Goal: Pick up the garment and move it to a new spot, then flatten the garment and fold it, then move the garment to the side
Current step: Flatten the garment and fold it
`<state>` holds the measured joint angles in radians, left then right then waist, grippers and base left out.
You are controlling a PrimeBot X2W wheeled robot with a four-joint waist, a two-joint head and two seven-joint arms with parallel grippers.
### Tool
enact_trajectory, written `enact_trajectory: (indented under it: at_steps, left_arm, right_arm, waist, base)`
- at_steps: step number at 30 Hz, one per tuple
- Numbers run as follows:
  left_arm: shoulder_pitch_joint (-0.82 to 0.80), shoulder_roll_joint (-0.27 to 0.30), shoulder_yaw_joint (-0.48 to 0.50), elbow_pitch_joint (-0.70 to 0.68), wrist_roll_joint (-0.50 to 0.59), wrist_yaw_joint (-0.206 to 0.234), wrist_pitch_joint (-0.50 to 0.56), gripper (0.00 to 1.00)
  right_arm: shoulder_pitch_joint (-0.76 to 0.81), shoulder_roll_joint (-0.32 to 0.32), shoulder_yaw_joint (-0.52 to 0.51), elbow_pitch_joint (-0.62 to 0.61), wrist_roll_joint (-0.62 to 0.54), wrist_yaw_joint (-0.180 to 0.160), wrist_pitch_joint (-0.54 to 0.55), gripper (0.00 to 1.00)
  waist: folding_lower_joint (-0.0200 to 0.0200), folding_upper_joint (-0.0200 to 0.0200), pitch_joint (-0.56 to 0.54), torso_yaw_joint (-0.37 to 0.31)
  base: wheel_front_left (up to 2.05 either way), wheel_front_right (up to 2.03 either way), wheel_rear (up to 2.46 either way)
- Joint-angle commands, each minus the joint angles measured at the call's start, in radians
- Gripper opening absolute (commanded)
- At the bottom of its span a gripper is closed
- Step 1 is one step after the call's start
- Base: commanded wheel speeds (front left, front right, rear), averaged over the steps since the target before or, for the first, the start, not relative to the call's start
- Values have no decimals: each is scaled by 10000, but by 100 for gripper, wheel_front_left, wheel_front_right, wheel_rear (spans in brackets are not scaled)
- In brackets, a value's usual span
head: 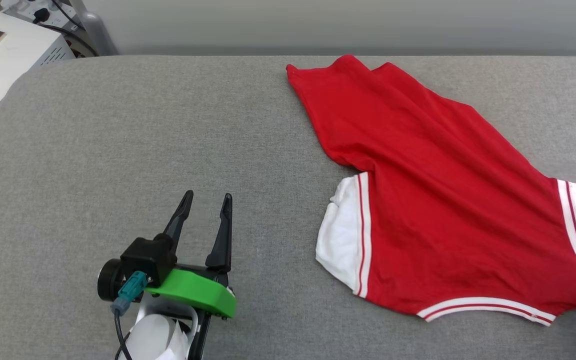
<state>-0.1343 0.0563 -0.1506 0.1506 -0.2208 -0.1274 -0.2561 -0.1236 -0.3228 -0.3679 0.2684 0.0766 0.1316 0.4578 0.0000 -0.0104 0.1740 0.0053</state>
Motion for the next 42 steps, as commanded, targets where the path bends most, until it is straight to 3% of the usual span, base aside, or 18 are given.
enact_trajectory:
  at_steps: [1,2,3,11,17,25,30,37,42]
  left_arm:
    - [-31,-10,-29,52,-3,-25,-57,100]
    - [-47,-3,-60,96,-17,-26,-57,100]
    - [-53,3,-73,118,-27,-26,-57,100]
    - [30,54,-252,273,-135,-30,-57,100]
    - [233,49,-333,235,-276,-31,-57,100]
    - [181,263,-1089,288,-399,-32,319,100]
    - [-530,317,-1663,153,-504,-31,2479,100]
    - [-1958,680,-2772,150,-699,-32,6960,100]
    - [-2922,777,-2917,190,-558,66,8423,100]
  right_arm:
    - [41,23,-135,150,-263,-9,-295,22]
    - [-7,64,-172,270,-471,-9,-564,49]
    - [-52,121,-220,348,-549,-9,-709,100]
    - [-679,749,232,144,-684,-9,-3244,100]
    - [-503,1500,612,-1090,-346,-9,-5144,100]
    - [435,2500,832,-2582,-428,-9,-6360,100]
    - [682,2687,963,-3238,-446,-9,-6365,100]
    - [533,2721,1398,-3511,-230,-9,-6288,100]
    - [343,2723,1699,-3527,-4,-9,-6422,100]
  waist:
    - [0,104,33,-37]
    - [0,104,31,-56]
    - [0,104,23,-73]
    - [0,104,-372,-323]
    - [0,104,-721,-507]
    - [0,104,-685,-730]
    - [0,104,-436,-859]
    - [0,104,197,-1142]
    - [0,104,697,-1430]
  base:
    - [0,0,0]
    - [0,0,0]
    - [0,0,0]
    - [0,0,0]
    - [0,0,0]
    - [0,0,0]
    - [0,0,0]
    - [0,0,0]
    - [0,0,0]
